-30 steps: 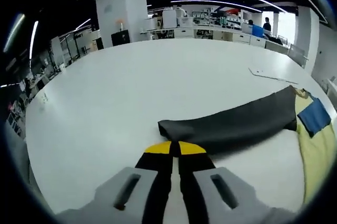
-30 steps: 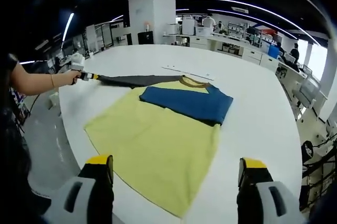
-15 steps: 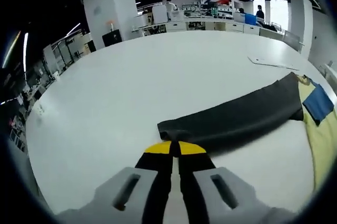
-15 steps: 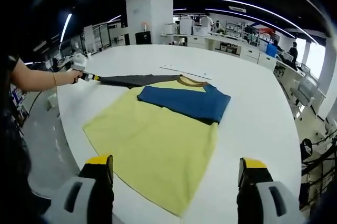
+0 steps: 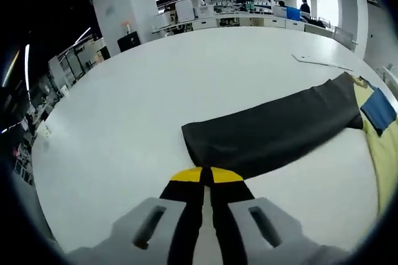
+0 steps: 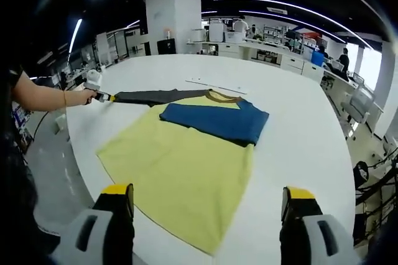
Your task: Fold the garment on the visible template until the final outline fits inside the template.
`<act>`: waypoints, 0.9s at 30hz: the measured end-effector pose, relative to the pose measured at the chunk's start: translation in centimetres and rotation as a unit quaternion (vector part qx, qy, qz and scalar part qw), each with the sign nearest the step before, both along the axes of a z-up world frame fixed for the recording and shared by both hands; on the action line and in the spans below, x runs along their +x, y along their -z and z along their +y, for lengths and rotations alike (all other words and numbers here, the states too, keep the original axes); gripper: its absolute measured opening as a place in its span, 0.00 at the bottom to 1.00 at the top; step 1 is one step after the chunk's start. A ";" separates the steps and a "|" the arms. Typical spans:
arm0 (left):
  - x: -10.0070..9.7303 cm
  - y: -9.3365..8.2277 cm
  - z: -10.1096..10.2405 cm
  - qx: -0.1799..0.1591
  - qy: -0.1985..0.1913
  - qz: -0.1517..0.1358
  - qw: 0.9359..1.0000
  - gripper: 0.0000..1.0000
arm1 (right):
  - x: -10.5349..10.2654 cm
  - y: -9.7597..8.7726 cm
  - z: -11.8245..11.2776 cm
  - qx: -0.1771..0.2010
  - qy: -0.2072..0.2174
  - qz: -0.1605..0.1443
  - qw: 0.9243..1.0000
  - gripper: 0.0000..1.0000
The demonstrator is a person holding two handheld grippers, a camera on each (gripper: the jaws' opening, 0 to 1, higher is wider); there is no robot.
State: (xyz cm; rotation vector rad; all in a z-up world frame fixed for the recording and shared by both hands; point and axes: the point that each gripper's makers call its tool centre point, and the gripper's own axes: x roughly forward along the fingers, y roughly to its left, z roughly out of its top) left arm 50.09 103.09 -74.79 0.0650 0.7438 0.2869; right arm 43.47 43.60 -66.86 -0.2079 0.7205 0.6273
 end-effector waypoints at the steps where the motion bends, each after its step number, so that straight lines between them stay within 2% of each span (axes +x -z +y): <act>1: 0.0 -0.3 -0.2 -0.002 0.002 -0.002 1.000 0.00 | 0.0 0.0 0.0 0.000 0.000 0.000 1.000 1.00; 9: -0.1 -2.5 -1.2 -0.010 0.008 -0.029 0.999 0.00 | -0.1 0.0 0.3 0.005 -0.006 -0.002 1.000 1.00; 13: 0.2 -4.6 -1.8 -0.001 0.016 -0.050 0.999 0.00 | 0.0 -0.1 0.2 0.006 -0.007 -0.004 1.000 1.00; 19: 0.6 -7.5 -3.3 0.002 0.036 -0.083 0.996 0.00 | -0.1 0.0 0.2 0.008 -0.008 -0.003 1.000 1.00; 27: 1.6 -10.1 -5.7 0.005 0.069 -0.107 0.992 0.00 | -0.1 0.0 0.4 0.015 -0.016 -0.003 1.000 1.00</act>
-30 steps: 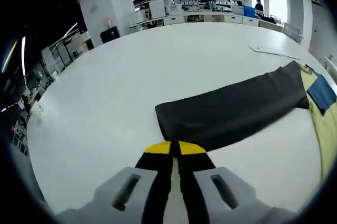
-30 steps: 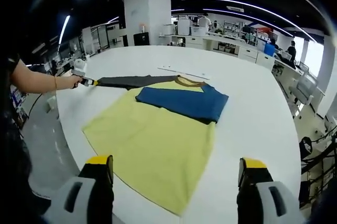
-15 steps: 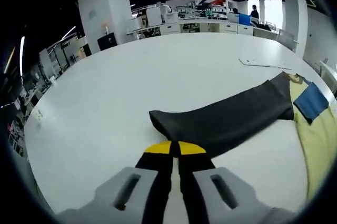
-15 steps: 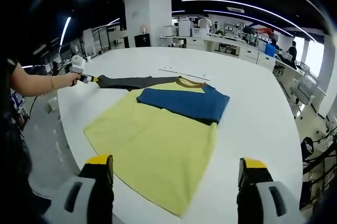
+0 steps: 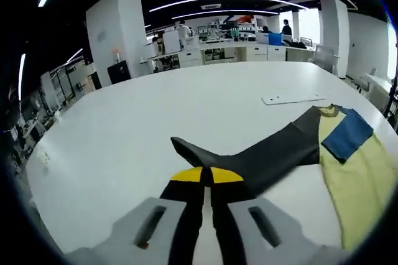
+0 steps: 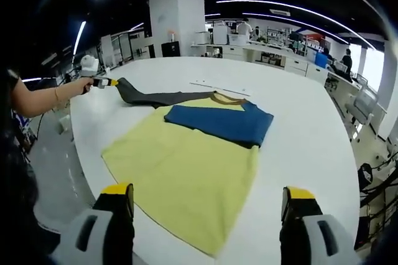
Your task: Fold the garment on the visible template until the final outline fits inside the template.
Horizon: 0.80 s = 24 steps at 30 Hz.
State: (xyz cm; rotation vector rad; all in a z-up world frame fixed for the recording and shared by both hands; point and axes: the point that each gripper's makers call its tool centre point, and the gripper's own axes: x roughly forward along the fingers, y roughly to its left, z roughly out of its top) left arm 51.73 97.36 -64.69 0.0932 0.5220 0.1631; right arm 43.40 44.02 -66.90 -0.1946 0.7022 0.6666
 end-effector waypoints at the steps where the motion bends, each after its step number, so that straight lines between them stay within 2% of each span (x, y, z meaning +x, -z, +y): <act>1: 0.2 -0.4 -0.6 0.006 0.011 -0.004 1.000 0.00 | 0.0 0.0 0.0 0.000 0.000 0.001 1.000 1.00; 4: 0.7 -1.2 -1.9 0.012 0.027 -0.012 0.999 0.00 | 0.0 0.0 0.1 0.002 -0.002 0.000 1.000 1.00; 16: 2.9 -3.5 -6.0 -0.005 0.065 -0.049 0.997 0.00 | 0.0 0.1 -0.2 0.005 -0.005 0.001 1.000 1.00; 24: 4.8 -4.5 -9.4 -0.001 0.103 -0.059 0.993 0.00 | 0.0 0.0 0.1 0.006 -0.012 -0.001 1.000 1.00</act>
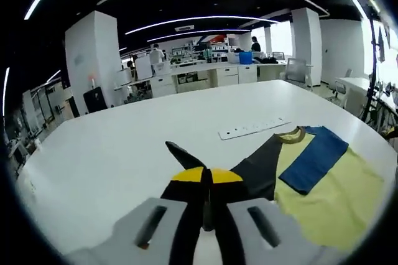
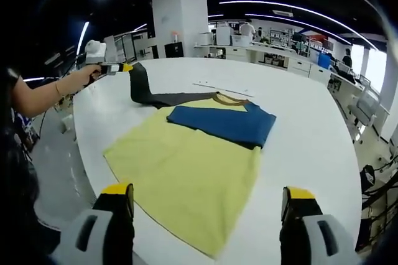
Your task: Fold the garment on the visible template until the final outline fits inside the template.
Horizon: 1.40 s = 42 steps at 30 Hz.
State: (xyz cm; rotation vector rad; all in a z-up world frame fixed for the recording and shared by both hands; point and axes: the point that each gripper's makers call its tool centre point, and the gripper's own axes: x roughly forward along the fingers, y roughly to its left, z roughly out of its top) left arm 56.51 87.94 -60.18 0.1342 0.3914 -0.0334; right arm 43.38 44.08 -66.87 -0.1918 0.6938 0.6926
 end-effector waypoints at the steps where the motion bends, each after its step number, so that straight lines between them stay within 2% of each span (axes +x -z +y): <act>1: 0.2 -0.1 -0.3 0.002 0.003 -0.001 1.000 0.00 | 0.0 0.0 0.0 0.001 0.000 0.000 1.000 1.00; 10: 1.7 -0.8 -4.0 -0.008 0.038 -0.010 0.999 0.00 | -0.3 0.3 0.3 0.002 -0.010 0.000 1.000 1.00; 20: 3.0 -1.6 -8.3 -0.038 0.060 -0.025 0.997 0.00 | -0.2 0.5 0.2 0.008 -0.010 0.002 1.000 1.00; 26: 3.6 -2.1 -11.2 -0.064 0.070 -0.039 0.995 0.00 | -0.1 0.8 0.1 0.010 -0.012 0.004 1.000 1.00; 36: 4.4 -2.7 -15.1 -0.084 0.099 -0.046 0.990 0.00 | -0.2 1.2 -0.2 0.011 -0.008 0.008 1.000 1.00; 42: 5.0 -2.9 -18.5 -0.100 0.120 -0.049 0.986 0.00 | -0.4 1.5 -0.3 0.014 -0.006 0.013 1.000 1.00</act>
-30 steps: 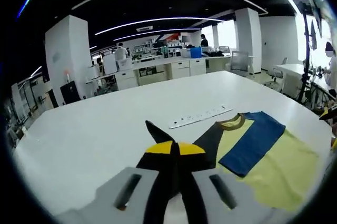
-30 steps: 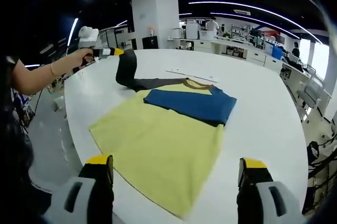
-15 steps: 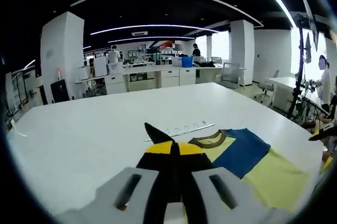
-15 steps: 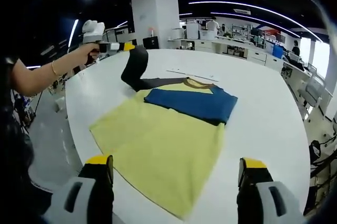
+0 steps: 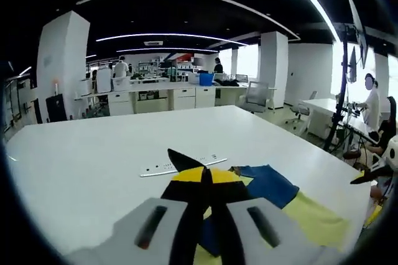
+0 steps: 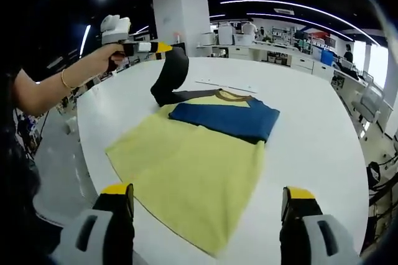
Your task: Fold the garment on the visible template until the final outline fits inside the template.
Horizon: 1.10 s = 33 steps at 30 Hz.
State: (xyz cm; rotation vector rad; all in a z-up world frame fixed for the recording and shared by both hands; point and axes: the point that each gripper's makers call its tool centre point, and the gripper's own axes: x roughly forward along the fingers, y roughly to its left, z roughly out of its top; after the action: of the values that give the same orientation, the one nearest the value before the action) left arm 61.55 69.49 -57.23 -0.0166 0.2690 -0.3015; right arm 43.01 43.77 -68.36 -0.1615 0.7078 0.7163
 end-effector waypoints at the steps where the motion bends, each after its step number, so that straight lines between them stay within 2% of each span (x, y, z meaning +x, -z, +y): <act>1: 0.1 0.0 -0.4 -0.002 0.002 0.000 1.000 0.00 | 0.0 0.0 0.0 0.000 0.000 0.001 1.000 1.00; 5: 0.6 0.4 -2.2 -0.019 0.009 0.005 1.000 0.00 | 0.0 0.2 -0.4 0.001 0.005 0.004 1.000 1.00; 10: 0.9 1.3 -5.0 -0.015 0.031 0.013 0.999 0.00 | 0.1 0.6 -0.7 0.001 0.009 0.009 1.000 1.00; 19: 1.6 3.0 -8.2 -0.023 0.047 0.029 0.998 0.00 | 0.4 1.1 -0.7 0.000 0.007 0.018 1.000 1.00; 33: 2.5 3.0 -12.1 -0.025 0.075 0.028 0.996 0.00 | 0.1 2.1 -0.9 -0.002 0.011 0.031 0.999 1.00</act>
State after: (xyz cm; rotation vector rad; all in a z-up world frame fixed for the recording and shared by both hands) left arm 64.07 57.36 -60.27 -0.0552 0.3199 -0.4566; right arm 43.07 42.86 -70.43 -0.1353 0.7697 0.7022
